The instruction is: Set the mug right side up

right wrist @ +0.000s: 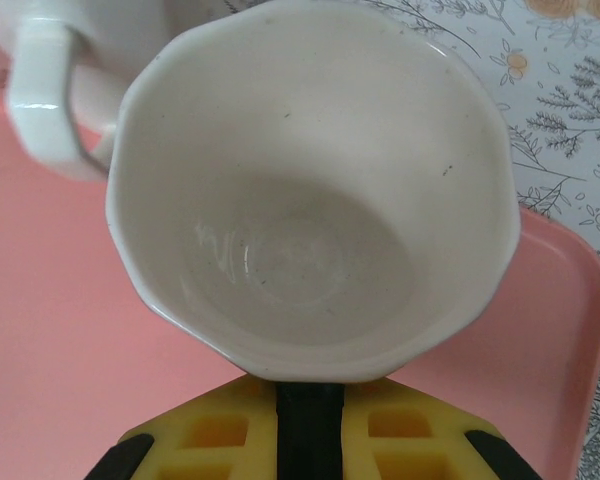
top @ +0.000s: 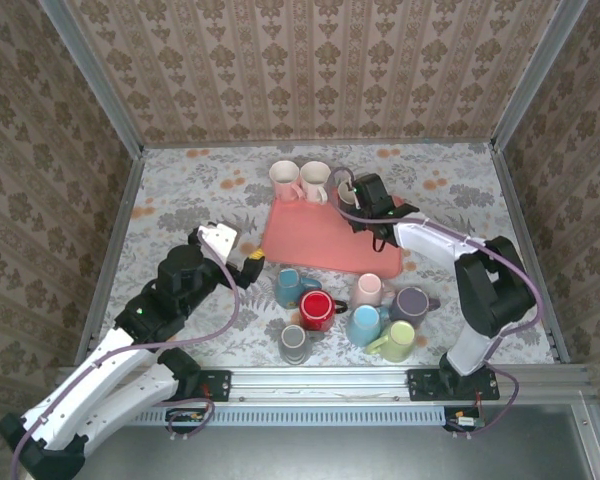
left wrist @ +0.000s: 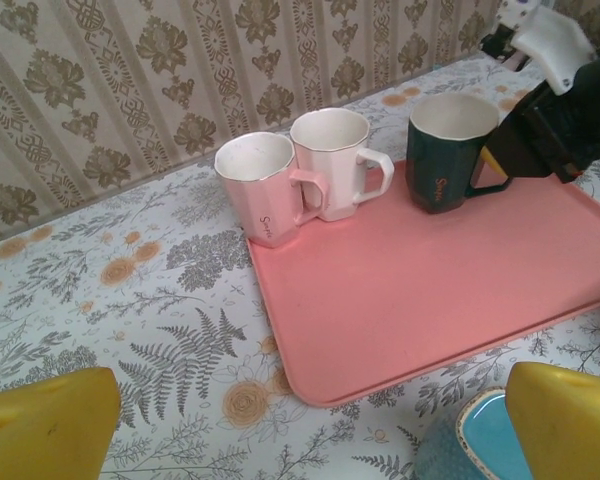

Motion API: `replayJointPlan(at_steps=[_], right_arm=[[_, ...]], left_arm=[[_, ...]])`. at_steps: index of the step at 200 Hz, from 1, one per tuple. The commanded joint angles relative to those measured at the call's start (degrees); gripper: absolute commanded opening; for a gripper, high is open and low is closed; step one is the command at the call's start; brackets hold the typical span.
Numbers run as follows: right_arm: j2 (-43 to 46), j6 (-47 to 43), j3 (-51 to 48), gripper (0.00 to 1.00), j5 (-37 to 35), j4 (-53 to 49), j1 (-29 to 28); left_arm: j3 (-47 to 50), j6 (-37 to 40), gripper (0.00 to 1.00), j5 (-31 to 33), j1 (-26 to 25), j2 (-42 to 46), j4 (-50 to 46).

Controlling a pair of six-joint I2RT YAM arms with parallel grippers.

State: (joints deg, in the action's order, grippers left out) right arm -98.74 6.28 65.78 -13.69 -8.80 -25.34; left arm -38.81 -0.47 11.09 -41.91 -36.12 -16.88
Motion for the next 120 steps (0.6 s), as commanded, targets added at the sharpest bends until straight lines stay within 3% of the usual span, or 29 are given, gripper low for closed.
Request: replayJointPlan(at_steps=[1, 120], right_arm=[[-1.4, 2.5, 4.7, 0.00, -3.3, 5.8, 0.4], [-9.0, 6.9, 10.5, 0.01, 1.7, 5.1, 1.3]], left_arm=[[0.8, -0.8, 1.00, -0.7, 0.4, 1.4, 2.3], [2.1, -0.2, 1.00, -0.3, 0.3, 1.3, 4.2]])
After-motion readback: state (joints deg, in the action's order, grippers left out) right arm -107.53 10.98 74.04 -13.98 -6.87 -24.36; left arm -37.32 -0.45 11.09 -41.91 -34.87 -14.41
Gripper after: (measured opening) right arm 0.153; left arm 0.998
